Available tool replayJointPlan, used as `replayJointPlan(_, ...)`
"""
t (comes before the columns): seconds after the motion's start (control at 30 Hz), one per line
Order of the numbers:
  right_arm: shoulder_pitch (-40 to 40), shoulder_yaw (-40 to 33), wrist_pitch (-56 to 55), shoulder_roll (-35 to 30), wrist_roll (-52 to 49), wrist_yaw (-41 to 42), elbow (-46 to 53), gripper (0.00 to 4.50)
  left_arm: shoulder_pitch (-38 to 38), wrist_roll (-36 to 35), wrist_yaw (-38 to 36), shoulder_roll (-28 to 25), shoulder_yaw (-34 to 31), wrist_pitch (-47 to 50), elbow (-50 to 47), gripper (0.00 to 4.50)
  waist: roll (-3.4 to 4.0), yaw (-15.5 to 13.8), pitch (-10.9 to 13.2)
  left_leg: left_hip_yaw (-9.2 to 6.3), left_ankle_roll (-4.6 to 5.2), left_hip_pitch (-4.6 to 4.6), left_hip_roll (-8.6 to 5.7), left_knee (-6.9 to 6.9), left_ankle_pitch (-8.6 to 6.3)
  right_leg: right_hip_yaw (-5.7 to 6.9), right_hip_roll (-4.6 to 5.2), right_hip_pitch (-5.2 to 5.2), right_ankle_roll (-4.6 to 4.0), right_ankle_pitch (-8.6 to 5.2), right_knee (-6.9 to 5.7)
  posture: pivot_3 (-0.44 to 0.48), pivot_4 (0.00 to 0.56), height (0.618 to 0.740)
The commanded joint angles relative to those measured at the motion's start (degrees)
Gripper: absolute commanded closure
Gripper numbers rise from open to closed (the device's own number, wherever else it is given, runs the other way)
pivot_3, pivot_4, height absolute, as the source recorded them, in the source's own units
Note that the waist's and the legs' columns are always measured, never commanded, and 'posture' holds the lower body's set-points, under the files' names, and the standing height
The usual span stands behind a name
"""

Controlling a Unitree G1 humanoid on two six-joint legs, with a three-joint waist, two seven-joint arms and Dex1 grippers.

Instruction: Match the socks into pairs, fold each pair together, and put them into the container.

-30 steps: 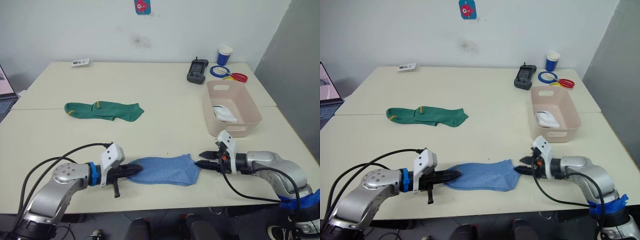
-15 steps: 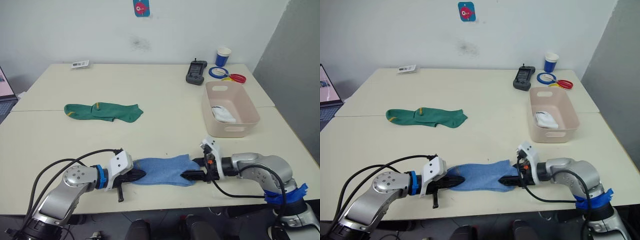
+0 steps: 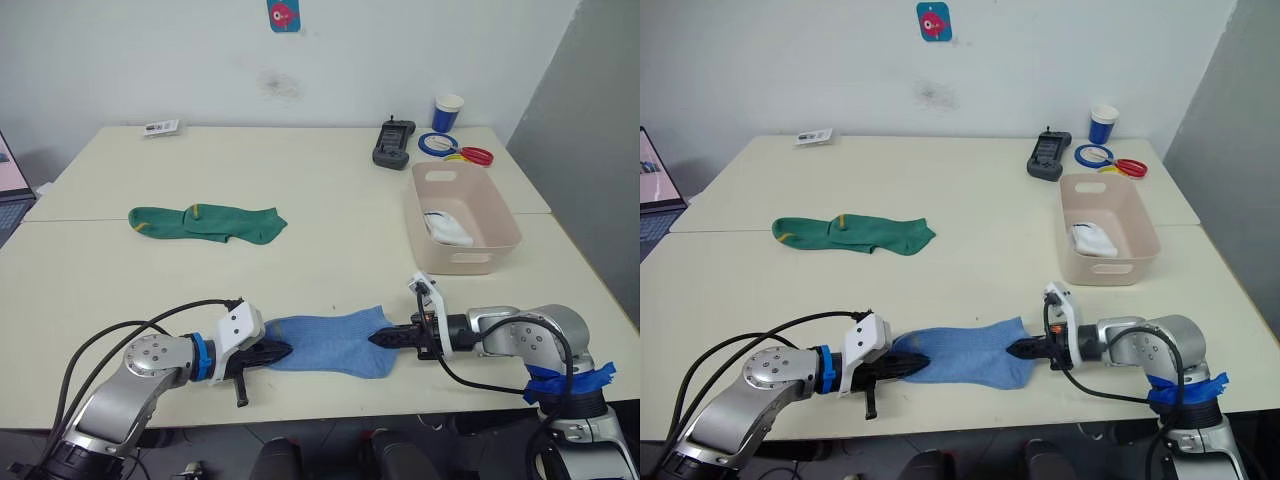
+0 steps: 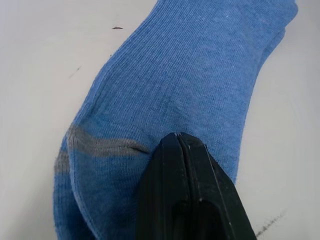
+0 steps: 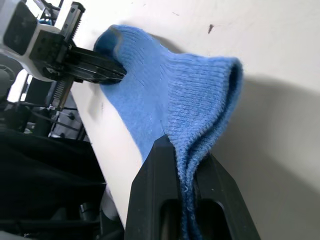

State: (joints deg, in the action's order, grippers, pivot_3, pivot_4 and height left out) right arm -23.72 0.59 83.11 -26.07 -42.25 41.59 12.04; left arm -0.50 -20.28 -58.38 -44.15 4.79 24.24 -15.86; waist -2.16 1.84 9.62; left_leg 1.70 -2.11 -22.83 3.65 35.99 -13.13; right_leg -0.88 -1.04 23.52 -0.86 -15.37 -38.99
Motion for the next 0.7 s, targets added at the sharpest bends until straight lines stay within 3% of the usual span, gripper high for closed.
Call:
replayJointPlan(0.03,-0.8,-0.5,-0.7,-3.4,-1.9,2.9,-0.1,4.49,-2.4,-6.3,-0.8,1.0,-2.3,4.6,-4.0,4.5,-0.02,0.0,0.0,0.01,0.0,-0.03,-0.01,0.01,0.0,0.0,0.0,0.01,0.0,0.0,0.01,0.0,0.15,0.74)
replayJointPlan(0.17,-2.3,0.4,-1.7,-5.7,-1.9,4.8,-2.3,4.49,-5.2,-8.1,-0.4,1.3,-2.0,7.6,-3.9,4.5,-0.04,0.0,0.0,-0.02,0.0,-0.04,-0.02,0.01,0.0,0.02,-0.02,0.01,0.0,0.0,0.03,0.0,0.15,0.74)
replayJointPlan(0.47,-5.1,1.9,-0.9,-7.9,-4.3,8.6,-2.2,4.49,-6.1,4.8,-1.3,-2.0,7.3,2.1,3.7,4.5,0.01,0.1,0.0,-0.08,0.0,-0.01,0.03,0.0,0.0,0.0,-0.3,0.02,0.0,0.0,0.0,0.0,0.15,0.74)
replayJointPlan(0.7,-8.2,1.9,2.8,-2.9,-7.7,5.8,-0.2,4.49,-5.2,4.9,-1.6,-1.4,9.0,3.0,2.6,4.5,0.03,0.1,0.0,-0.04,0.0,0.02,0.03,0.01,0.0,-0.03,-0.22,0.0,0.0,0.0,0.0,0.0,0.15,0.74)
